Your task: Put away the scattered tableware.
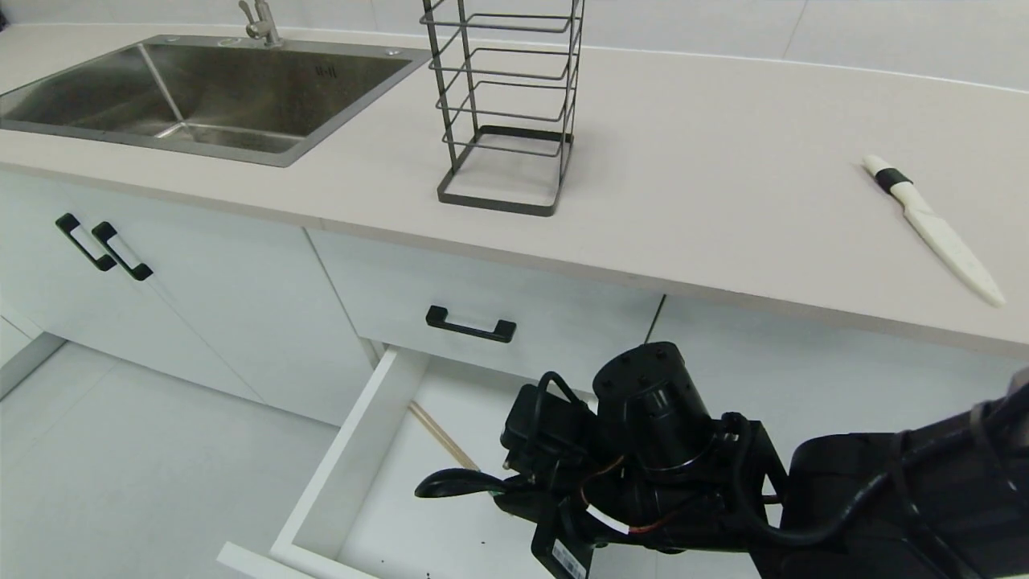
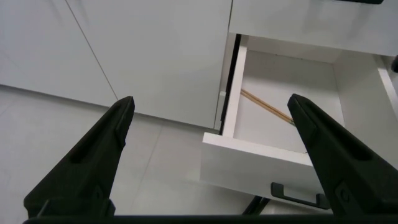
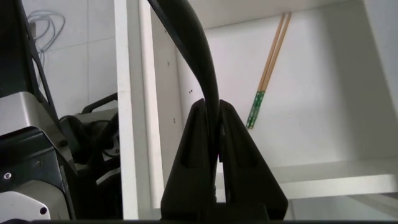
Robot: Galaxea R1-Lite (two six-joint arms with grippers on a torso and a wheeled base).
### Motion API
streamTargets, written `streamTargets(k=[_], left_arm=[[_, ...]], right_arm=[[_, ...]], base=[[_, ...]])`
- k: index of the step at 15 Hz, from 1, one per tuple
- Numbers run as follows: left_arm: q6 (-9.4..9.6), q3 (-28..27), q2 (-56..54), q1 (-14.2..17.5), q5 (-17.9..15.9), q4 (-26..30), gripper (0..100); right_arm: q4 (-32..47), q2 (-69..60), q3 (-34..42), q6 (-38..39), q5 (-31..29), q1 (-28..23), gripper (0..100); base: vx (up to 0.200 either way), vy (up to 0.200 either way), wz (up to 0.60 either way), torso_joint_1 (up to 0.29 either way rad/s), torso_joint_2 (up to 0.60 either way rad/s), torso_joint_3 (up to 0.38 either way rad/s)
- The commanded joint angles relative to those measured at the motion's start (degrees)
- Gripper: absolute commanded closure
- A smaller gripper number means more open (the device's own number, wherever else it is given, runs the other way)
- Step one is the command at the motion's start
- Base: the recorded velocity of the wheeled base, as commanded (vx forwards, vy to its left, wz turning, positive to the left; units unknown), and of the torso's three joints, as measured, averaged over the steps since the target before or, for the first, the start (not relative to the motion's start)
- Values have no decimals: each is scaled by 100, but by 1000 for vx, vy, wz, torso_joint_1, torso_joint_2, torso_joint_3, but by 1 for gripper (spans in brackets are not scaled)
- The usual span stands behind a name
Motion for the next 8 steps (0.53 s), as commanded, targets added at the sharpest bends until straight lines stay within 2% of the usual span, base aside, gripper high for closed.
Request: streamTargets(k=[1, 5, 8], left_arm=[[2, 1, 7, 5, 0, 3, 0], [2, 1, 7, -4, 0, -5, 0], [2, 1, 7, -4, 0, 3, 0]], right_arm=[[-3, 68, -57, -4, 1, -7, 100], [112, 226, -541, -30, 1, -16, 100], [270, 481, -919, -92, 1, -68, 100]], base=[[0, 0, 0, -251, 471, 203], [0, 0, 0, -243, 369, 143], [0, 0, 0, -87, 178, 90]])
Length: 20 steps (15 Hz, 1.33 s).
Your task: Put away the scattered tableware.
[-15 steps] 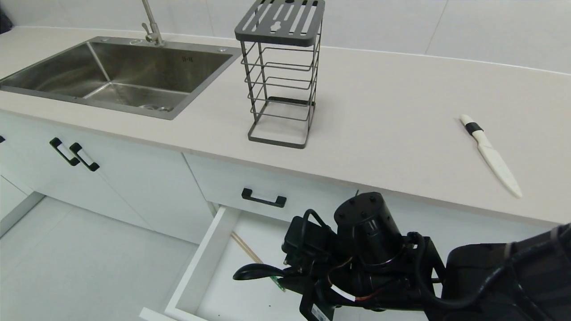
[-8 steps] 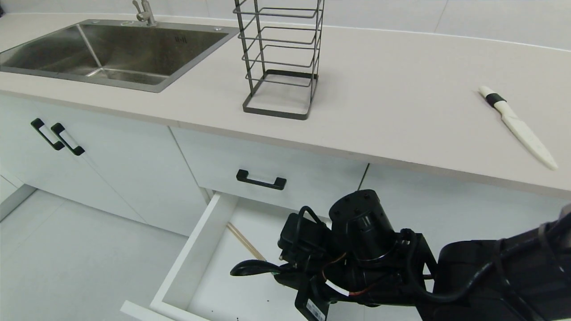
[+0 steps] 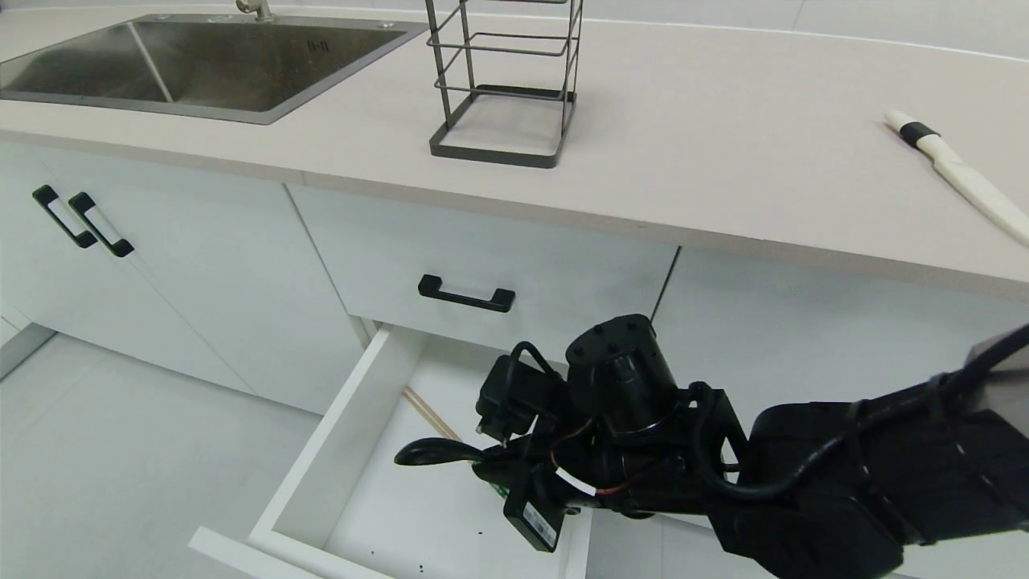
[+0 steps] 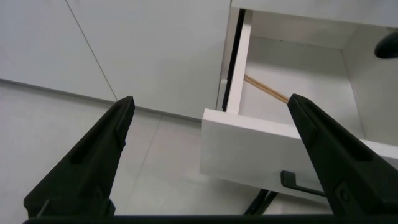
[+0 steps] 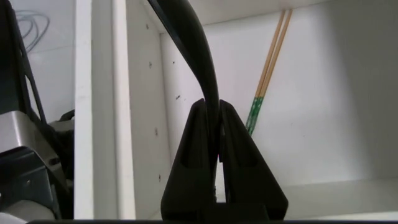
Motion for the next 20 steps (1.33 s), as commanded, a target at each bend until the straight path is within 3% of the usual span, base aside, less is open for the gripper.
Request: streamTargets(k=[1, 20], left_arm=[[-5, 1, 7, 2, 0, -3, 0], [-5, 1, 7, 2, 0, -3, 0]], right_arm=[[3, 289, -165, -19, -1, -53, 100], [161, 1730, -1475, -107, -80, -159, 100]], base=[[0, 0, 0, -17, 56, 41], [0, 0, 0, -1, 5, 4]])
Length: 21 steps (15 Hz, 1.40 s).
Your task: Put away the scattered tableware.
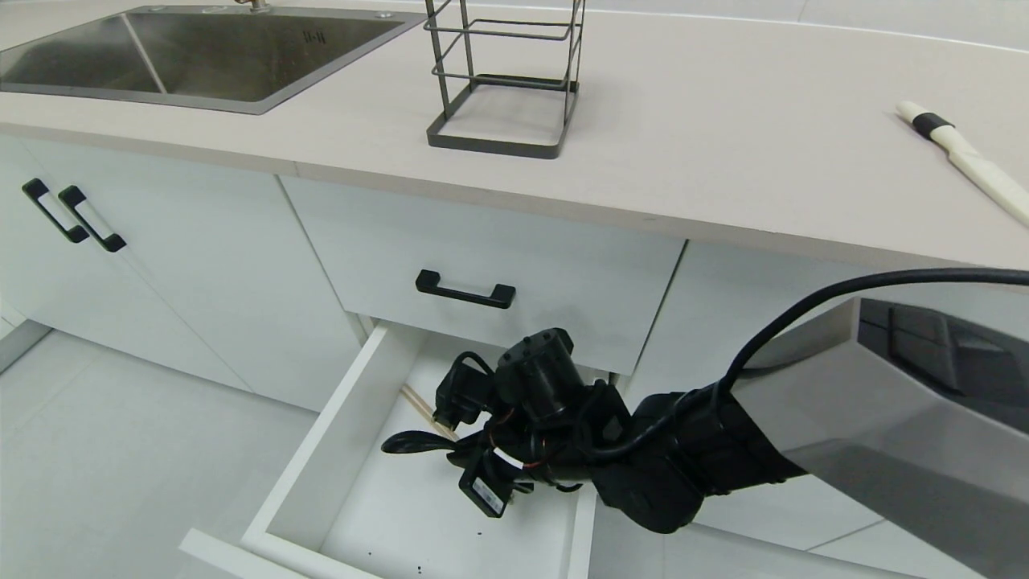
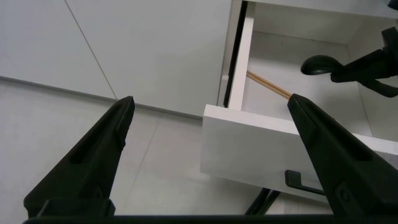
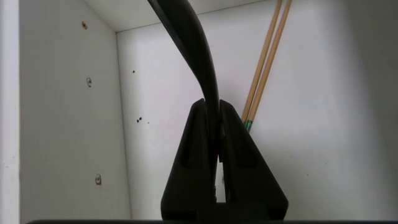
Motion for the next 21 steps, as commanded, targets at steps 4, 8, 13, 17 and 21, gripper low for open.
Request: streamTargets(k=[4, 8, 13, 17, 21], left_arm=[[2, 1, 7, 5, -1, 0, 0], [2, 1, 7, -4, -1, 0, 0], [-7, 1, 7, -4, -1, 0, 0], [2, 1, 7, -4, -1, 8, 0], [-7, 1, 7, 5, -1, 0, 0]], right_arm=[[60, 272, -177, -11, -7, 1, 100], [60, 456, -256, -19, -7, -17, 100], [184, 852, -740, -213, -16, -69, 100], [289, 1098, -1047, -345, -16, -69, 100], [394, 1238, -1267, -415, -16, -78, 100]], base=[[0, 0, 0, 0, 0, 0], [0, 0, 0, 0, 0, 0], [0, 0, 0, 0, 0, 0], [0, 0, 0, 0, 0, 0], [0, 0, 0, 0, 0, 0]])
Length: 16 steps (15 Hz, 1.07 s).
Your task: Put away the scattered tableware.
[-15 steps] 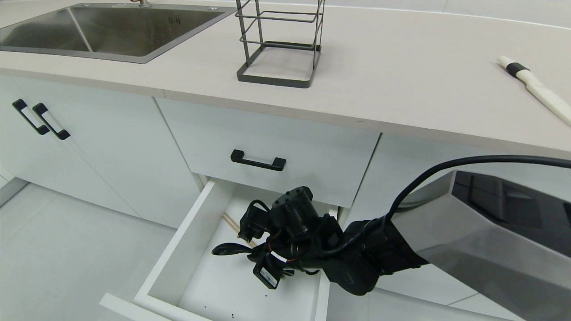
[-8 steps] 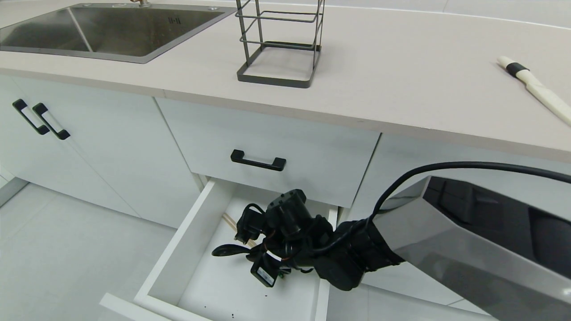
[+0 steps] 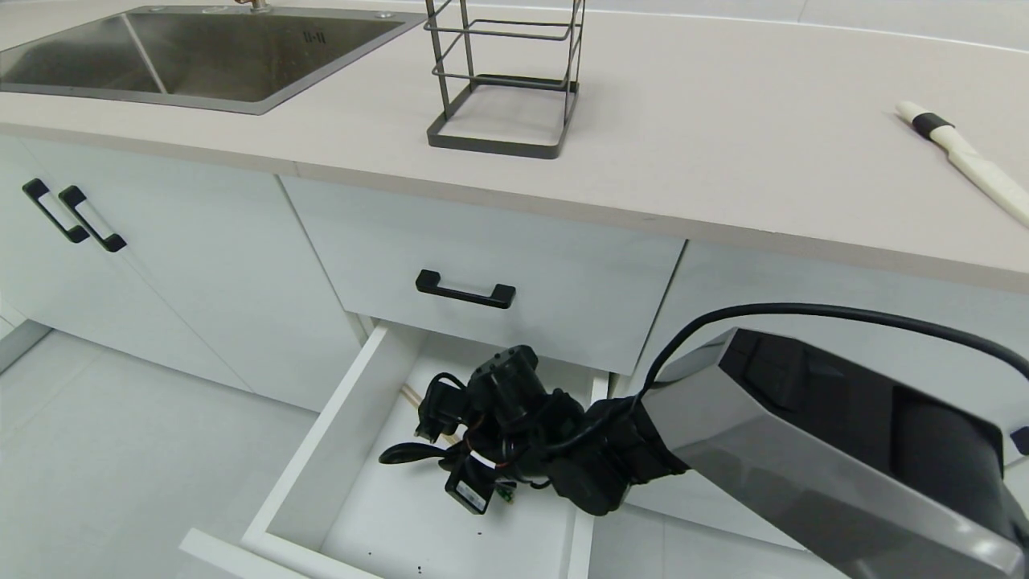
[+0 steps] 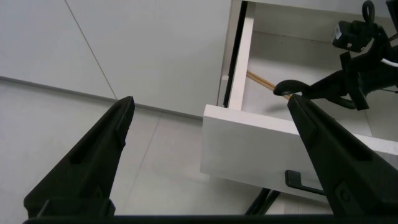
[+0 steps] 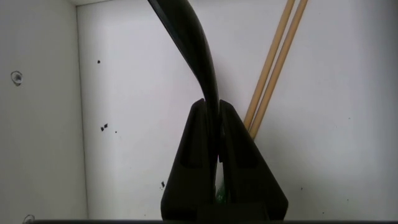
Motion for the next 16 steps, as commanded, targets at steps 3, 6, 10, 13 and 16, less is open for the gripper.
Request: streamTargets(k=[3, 6, 10, 13, 16], left_arm=[[4, 1, 7, -4, -1, 0, 0], [4, 1, 7, -4, -1, 8, 0], [-5, 1, 7, 5, -1, 0, 0], [4, 1, 7, 5, -1, 0, 0], [-5, 1, 7, -4, -1, 0, 0]], right_arm=[[21, 167, -135, -2, 3, 2, 100], [65, 299, -320, -10, 3, 2, 100], [109, 457, -496, -10, 12, -7, 100], [153, 598, -645, -72, 12, -15, 100], [223, 747, -812, -81, 12, -24, 0]], base=[[0, 0, 0, 0, 0, 0], [0, 0, 0, 0, 0, 0], [0, 0, 0, 0, 0, 0], [0, 0, 0, 0, 0, 0], [0, 0, 0, 0, 0, 0]])
